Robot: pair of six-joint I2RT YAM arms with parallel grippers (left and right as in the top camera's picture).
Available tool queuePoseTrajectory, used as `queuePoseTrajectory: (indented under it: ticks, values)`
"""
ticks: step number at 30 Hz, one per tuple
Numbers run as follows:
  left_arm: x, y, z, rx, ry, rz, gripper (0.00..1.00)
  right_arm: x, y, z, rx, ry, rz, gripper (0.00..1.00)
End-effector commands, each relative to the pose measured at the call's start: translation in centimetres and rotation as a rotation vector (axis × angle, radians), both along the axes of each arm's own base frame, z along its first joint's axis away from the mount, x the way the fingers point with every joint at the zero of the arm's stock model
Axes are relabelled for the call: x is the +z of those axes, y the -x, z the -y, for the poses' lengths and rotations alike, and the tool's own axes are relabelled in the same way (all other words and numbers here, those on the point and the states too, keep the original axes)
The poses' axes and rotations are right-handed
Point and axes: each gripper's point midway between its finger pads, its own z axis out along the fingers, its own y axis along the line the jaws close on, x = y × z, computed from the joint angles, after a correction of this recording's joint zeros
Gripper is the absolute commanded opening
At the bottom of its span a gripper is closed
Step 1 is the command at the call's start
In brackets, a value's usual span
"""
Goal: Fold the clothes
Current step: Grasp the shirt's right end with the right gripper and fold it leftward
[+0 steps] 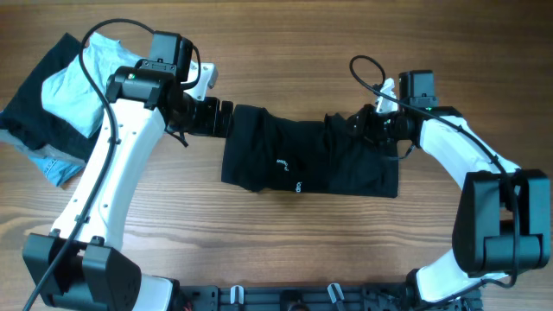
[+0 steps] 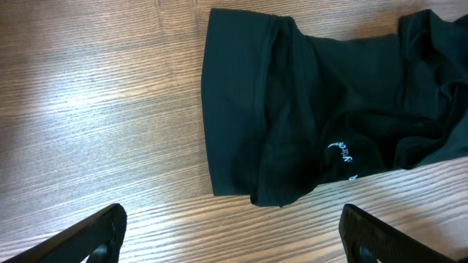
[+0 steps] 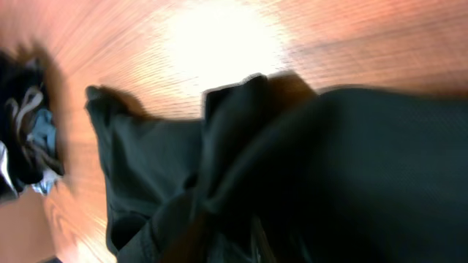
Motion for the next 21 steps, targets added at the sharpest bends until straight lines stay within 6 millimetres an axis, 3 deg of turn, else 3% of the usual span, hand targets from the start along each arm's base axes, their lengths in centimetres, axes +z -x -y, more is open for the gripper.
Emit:
queuePoseTrajectory:
  ticks: [1, 3, 6, 7, 12, 14, 16, 19, 21]
  values:
    - [0.7, -0.2, -0.1, -0.010, 0.000, 0.033, 0.93, 2.5, -0.2, -3.4, 0.133, -0.114, 0.109, 0.06]
    - [0.8, -0.3, -0.1, -0.010, 0.001, 0.039, 0.93, 3.5, -0.3, -5.7, 0.194, -0.153, 0.165, 0.11]
    - [0.8, -0.3, -0.1, -0.010, 0.001, 0.038, 0.94, 3.5, 0.3, -6.7, 0.229, -0.150, 0.166, 0.41]
    - [0.8, -0.3, -0.1, -0.010, 0.002, 0.038, 0.93, 3.5, 0.4, -6.5, 0.226, -0.149, 0.161, 0.45]
    - [1.0, 0.0, 0.8, -0.026, 0.053, 0.027, 0.94, 4.8, 0.6, -1.1, 0.145, -0.092, 0.166, 0.51]
    - [1.0, 0.0, 1.1, -0.031, 0.070, 0.026, 0.94, 4.1, 1.2, 2.7, -0.005, -0.025, 0.059, 0.51]
    - [1.0, 0.0, 1.1, -0.031, 0.069, 0.026, 0.95, 2.7, 2.9, 4.6, -0.056, 0.022, -0.049, 0.60]
    - [1.0, 0.0, 1.1, -0.031, 0.070, 0.026, 0.96, -0.4, 7.2, 7.4, -0.111, 0.211, -0.271, 0.63]
    - [1.0, 0.0, 1.1, -0.031, 0.070, 0.026, 0.96, -2.1, 10.7, 11.0, -0.278, 0.417, -0.467, 0.73]
